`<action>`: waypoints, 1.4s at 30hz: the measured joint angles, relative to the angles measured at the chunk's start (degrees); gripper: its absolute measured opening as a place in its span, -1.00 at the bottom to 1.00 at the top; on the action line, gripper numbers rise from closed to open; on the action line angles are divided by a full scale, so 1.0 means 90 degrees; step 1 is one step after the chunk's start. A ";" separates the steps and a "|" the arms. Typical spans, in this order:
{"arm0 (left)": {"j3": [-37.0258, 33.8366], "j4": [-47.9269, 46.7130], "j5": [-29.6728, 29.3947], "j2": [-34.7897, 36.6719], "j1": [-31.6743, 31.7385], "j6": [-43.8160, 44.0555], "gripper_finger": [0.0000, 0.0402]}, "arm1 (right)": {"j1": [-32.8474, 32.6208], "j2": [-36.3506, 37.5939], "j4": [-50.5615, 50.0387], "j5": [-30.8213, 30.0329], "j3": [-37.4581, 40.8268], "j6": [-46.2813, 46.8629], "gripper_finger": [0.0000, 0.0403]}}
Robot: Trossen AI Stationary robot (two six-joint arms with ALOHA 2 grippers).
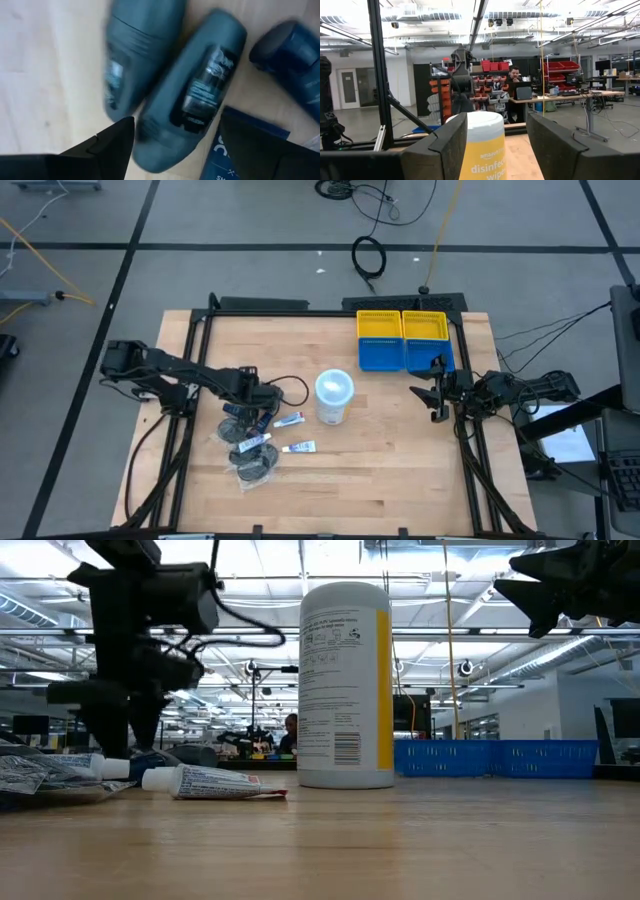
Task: Pick & Place Travel size toiletries
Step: Put the black deodorant into the right yellow bin
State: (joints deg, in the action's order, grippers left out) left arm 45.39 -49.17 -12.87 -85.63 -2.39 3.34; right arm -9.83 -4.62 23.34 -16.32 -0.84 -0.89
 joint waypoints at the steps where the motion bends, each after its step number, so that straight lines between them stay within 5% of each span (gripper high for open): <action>1: 0.0000 -0.0004 0.0034 -0.0114 0.0000 -0.0036 0.42 | 0.0000 0.0000 -0.0001 -0.0002 0.0000 0.0000 -0.03; 12: 0.0023 0.0214 0.0020 -0.0655 0.0000 -0.0348 0.41 | 0.0000 0.0000 0.0000 -0.0002 0.0000 0.0000 -0.03; 19: 0.0010 0.0264 0.0085 -0.0633 -0.0002 -0.0528 -0.04 | 0.0000 0.0000 0.0000 -0.0002 0.0000 0.0000 -0.03; 25: 0.0007 0.0211 0.0193 -0.0620 -0.0002 -0.0467 -0.05 | -0.0001 0.0000 -0.0003 -0.0002 0.0000 -0.0037 -0.03; 33: -0.0022 -0.0406 0.0303 0.0013 -0.0126 -0.0186 -0.05 | -0.0002 0.0000 -0.0004 -0.0002 0.0000 -0.0049 -0.03; 42: 0.0229 -0.0577 -0.0050 0.1218 -0.0228 0.1175 -0.05 | -0.0002 0.0000 0.0004 -0.0008 0.0000 0.0010 -0.03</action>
State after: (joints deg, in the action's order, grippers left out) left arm 47.45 -54.36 -13.31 -74.68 -4.44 13.92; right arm -9.85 -4.62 23.38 -16.39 -0.84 -0.79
